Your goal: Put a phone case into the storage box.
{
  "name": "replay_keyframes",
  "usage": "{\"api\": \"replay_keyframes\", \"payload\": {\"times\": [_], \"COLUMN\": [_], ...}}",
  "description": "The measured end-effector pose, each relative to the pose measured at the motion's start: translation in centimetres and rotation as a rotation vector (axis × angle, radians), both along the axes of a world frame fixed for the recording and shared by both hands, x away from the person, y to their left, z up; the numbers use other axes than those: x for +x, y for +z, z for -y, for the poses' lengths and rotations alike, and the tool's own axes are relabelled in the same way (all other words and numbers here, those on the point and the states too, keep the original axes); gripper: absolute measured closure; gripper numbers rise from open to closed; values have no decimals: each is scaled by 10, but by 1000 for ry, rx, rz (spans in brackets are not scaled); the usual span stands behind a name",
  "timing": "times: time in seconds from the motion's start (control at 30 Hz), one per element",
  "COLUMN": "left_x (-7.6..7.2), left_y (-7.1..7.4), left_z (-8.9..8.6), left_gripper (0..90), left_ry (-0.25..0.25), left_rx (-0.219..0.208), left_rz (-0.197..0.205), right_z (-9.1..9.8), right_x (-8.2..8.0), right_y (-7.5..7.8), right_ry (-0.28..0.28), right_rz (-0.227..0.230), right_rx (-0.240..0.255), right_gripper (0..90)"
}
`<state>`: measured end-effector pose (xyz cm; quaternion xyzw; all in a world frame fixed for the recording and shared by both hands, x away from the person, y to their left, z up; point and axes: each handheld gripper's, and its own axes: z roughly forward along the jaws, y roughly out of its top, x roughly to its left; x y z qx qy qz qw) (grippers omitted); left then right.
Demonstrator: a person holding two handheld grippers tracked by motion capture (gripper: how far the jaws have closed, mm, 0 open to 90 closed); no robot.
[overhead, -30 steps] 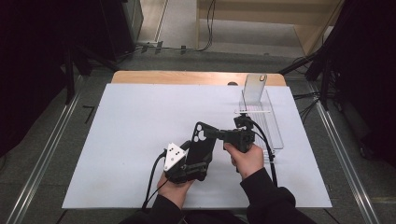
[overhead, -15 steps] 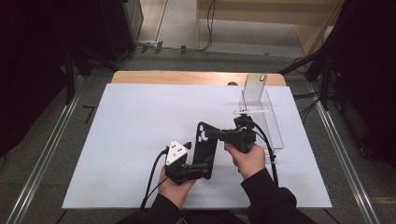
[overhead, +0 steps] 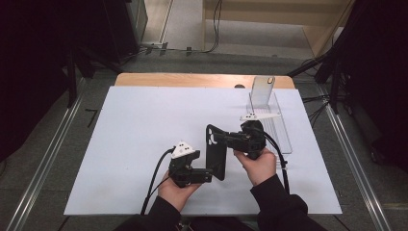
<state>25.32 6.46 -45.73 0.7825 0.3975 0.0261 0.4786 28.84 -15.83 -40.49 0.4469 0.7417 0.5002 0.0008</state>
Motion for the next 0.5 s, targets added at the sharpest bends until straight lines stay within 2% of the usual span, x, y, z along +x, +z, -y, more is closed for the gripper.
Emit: {"api": "replay_keyframes", "payload": {"times": [0.07,0.2,0.33,0.5], "left_x": [2,6,11,17], "left_y": [2,6,11,18], "left_z": [-1,-7,-11,-18], "left_gripper": [135,136,137,152], "left_ry": [-18,-16,-41,-90], "left_rx": [19,9,29,11], "left_rz": [-13,-6,-17,-25], "right_z": [1,1,1,0], "right_x": [-1,-4,-6,-8], "right_y": [0,1,2,2], "right_ry": [7,32,56,105], "right_rz": [13,53,84,118], "right_rx": [-9,-26,-42,-52], "right_gripper": [775,774,775,774]}}
